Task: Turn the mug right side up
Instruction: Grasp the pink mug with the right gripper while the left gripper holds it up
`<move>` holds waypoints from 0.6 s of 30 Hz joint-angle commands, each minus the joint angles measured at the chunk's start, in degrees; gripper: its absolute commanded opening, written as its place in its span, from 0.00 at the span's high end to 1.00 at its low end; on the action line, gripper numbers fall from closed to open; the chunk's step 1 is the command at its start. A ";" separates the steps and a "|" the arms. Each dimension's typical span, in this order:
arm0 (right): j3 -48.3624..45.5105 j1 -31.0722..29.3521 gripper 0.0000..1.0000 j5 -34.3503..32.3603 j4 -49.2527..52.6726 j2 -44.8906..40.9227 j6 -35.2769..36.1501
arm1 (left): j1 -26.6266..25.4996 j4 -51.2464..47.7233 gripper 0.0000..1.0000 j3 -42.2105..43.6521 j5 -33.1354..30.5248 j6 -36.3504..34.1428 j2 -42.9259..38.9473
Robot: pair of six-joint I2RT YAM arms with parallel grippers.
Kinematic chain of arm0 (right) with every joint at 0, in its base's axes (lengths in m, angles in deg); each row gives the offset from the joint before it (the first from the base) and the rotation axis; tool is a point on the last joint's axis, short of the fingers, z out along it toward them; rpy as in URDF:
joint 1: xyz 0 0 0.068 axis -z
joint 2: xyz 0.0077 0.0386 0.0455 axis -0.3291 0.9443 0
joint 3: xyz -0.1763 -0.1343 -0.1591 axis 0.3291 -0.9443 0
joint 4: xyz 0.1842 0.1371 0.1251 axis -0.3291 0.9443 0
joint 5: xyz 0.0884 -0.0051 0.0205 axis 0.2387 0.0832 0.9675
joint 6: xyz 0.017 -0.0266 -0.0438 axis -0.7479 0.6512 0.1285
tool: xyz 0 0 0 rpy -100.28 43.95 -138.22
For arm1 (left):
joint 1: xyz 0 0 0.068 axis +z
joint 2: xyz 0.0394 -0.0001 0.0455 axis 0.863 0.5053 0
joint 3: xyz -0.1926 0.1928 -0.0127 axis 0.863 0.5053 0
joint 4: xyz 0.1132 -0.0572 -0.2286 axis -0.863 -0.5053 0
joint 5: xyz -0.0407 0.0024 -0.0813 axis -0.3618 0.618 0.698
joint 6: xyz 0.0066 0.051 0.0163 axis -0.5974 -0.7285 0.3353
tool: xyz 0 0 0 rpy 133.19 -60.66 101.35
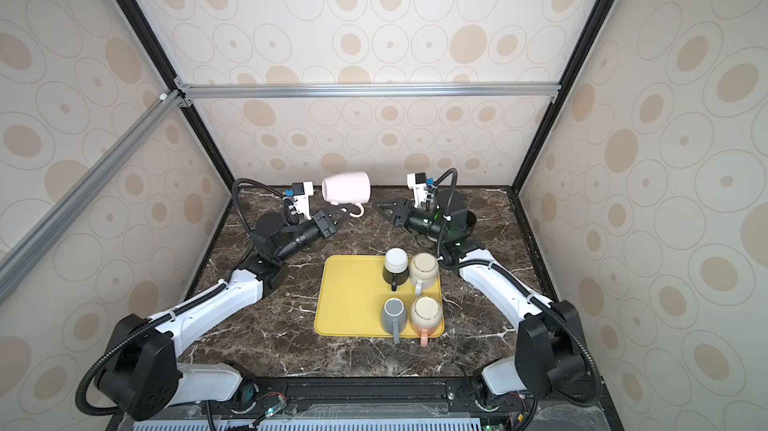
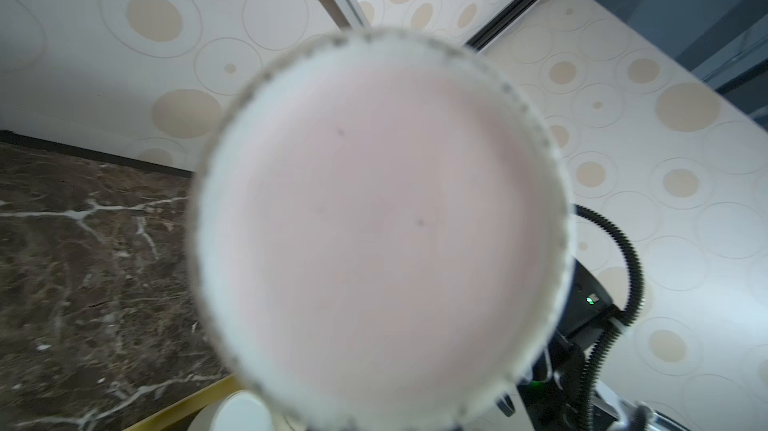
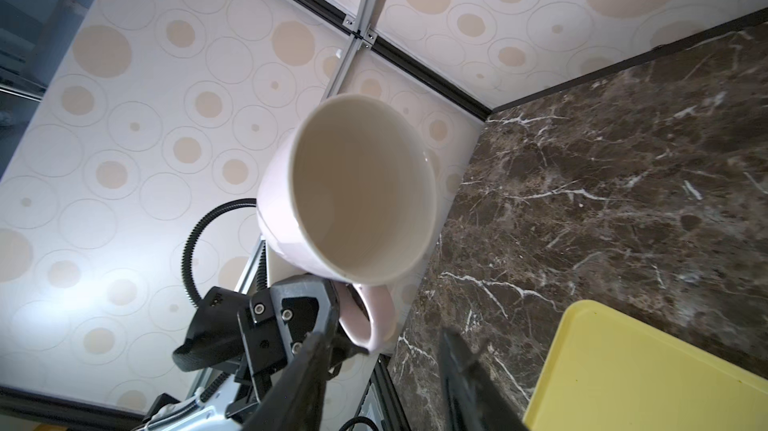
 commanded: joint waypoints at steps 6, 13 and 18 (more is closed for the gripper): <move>1.68 -0.26 0.55 3.93 -10.40 1.55 -6.71 | 0.44 25.27 1.00 0.54 2.85 11.83 2.30; 3.07 -1.49 0.60 4.32 -9.19 2.57 -5.76 | 0.37 28.27 1.00 0.04 2.93 13.60 4.14; 4.48 -2.77 0.60 4.63 -9.08 3.27 -5.21 | 0.31 28.56 1.00 0.16 2.84 13.78 4.95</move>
